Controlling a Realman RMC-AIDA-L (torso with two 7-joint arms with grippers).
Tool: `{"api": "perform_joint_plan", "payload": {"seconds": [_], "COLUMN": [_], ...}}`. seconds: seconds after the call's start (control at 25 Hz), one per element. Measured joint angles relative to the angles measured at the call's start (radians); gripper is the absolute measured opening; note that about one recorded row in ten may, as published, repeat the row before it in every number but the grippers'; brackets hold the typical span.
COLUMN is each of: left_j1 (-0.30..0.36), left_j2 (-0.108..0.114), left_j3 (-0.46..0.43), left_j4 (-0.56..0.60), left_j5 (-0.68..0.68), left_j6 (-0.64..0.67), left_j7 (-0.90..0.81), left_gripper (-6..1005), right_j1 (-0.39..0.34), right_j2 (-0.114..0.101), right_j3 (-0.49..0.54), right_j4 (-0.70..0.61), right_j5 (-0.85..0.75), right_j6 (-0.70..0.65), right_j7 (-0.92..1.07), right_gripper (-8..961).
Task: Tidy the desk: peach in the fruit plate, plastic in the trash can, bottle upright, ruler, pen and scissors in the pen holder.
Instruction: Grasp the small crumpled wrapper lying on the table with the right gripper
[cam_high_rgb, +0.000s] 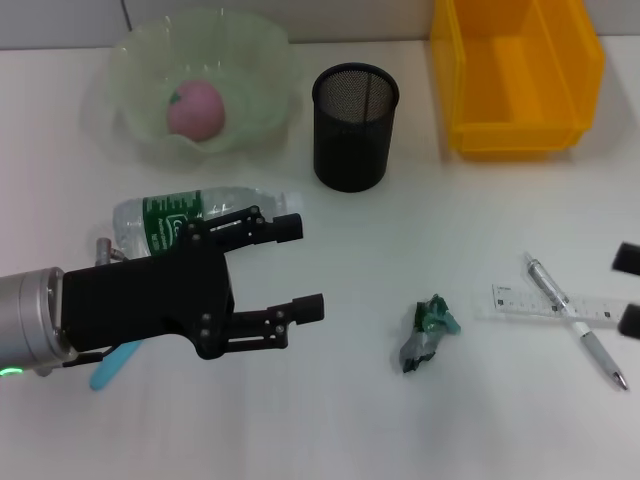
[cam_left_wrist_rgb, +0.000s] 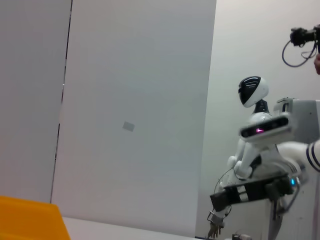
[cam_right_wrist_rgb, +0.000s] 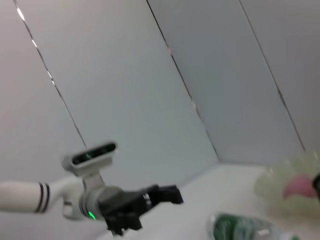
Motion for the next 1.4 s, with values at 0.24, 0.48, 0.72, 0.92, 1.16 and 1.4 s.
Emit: {"api": "perform_joint_plan", "payload": {"seconds": [0.24,0.48,0.72,0.92,1.16,1.4], "left_j1": [0.000,0.001,0.004,0.006,0.006,0.006], "left_j2": [-0.001,-0.002,-0.002,-0.003,-0.003,-0.003], "left_j3": [0.001,0.001,0.001,0.001,0.001,0.001], "left_j4": [-0.016,-0.027,-0.030,-0.039,-0.041,-0.055], "left_j5": [0.000,0.000,0.000,-0.002,-0.002,-0.004], "left_j6": [-0.007,-0.008,-0.008,-0.007,-0.008,-0.009], "left_j7": [0.045,0.053,0.053,0.053,0.060,0.088], "left_gripper": [790,788,787,785,784,782], "right_j1": [0.072,0.240,0.437,0.560,0.705,0.743], "right_j2": [0.000,-0.034,-0.075,-0.078,-0.057,-0.035], "right_j3": [-0.022,-0.138,-0.333,-0.399,-0.442,-0.567], "right_j4": [-0.308,-0.450,-0.483,-0.394,-0.155,-0.035], "right_j5": [-0.030,-0.173,-0.382,-0.497,-0.665,-0.703], "right_j6": [-0.003,0.013,0.016,0.029,0.130,0.258], "right_j7": [0.356,0.671,0.927,0.993,1.042,1.046], "right_gripper": [826,824,821,819,817,815]}}
